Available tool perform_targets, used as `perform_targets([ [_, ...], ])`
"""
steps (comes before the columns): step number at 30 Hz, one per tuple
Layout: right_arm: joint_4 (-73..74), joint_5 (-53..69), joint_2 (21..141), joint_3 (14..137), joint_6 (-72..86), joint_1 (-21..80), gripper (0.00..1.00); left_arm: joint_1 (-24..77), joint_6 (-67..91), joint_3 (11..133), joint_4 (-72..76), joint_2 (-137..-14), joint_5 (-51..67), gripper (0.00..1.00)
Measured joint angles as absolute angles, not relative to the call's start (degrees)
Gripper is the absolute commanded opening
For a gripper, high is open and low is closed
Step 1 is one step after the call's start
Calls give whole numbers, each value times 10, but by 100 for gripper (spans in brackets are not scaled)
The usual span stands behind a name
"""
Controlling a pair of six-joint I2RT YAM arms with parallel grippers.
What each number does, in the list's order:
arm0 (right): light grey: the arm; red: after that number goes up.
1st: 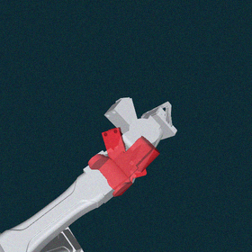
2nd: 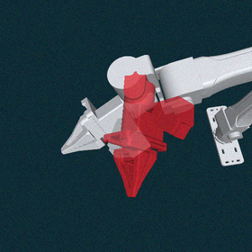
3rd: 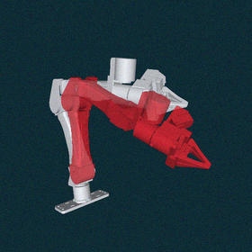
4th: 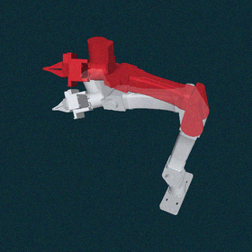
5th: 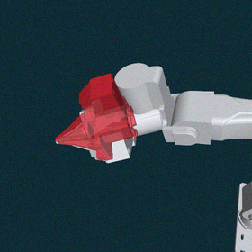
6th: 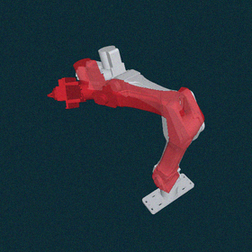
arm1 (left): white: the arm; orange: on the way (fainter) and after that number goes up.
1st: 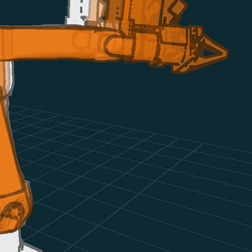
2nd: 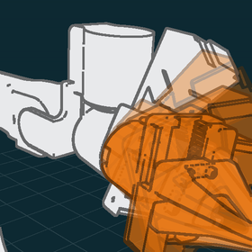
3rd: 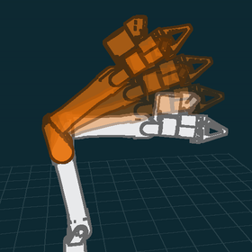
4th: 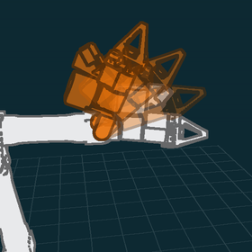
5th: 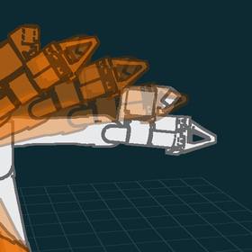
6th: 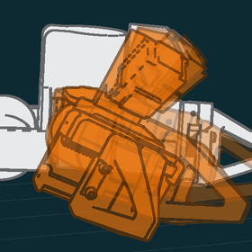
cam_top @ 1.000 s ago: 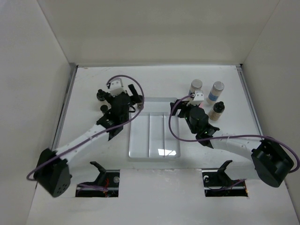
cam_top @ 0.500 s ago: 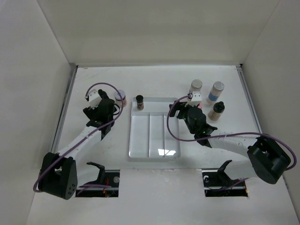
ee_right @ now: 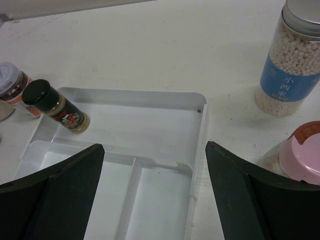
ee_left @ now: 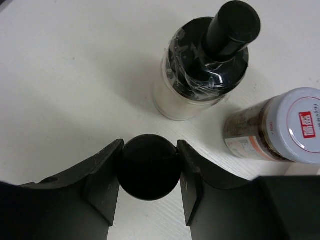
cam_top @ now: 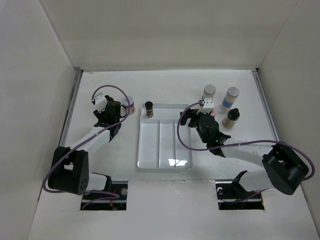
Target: Organize the condiment bottles
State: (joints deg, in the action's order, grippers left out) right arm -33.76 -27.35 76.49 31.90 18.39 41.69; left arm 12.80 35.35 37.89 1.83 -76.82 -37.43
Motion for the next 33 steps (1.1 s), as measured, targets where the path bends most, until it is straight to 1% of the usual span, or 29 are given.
perform_targets([
  [3,-338,-273,765,319,184,417,89,144,353,376,19,-752,-372,27],
  [5,-338,-273,765,319,184,417,89,175,352,367,19,-722,-374,27],
  [11,-338,-271,764,319,184,417,89,356,347,353,2,-608,-407,27],
  [14,-338,-270,764,319,184,417,89,421,347,353,2,-587,-428,27],
  [17,-338,-270,764,319,184,417,90,459,347,356,2,-611,-444,27],
  [19,-338,-270,764,319,184,417,90,474,347,365,3,-652,-447,28],
  [23,-338,-270,764,319,184,417,90,485,345,379,22,-735,-447,28],
  [28,-338,-270,764,319,184,417,90,481,340,379,52,-793,-449,30],
  [29,-338,-270,764,319,184,417,90,481,338,381,60,-799,-451,31],
  [30,-338,-270,764,319,184,417,90,480,338,383,67,-802,-451,34],
  [33,-338,-269,764,319,184,417,91,481,335,383,82,-810,-455,51],
])
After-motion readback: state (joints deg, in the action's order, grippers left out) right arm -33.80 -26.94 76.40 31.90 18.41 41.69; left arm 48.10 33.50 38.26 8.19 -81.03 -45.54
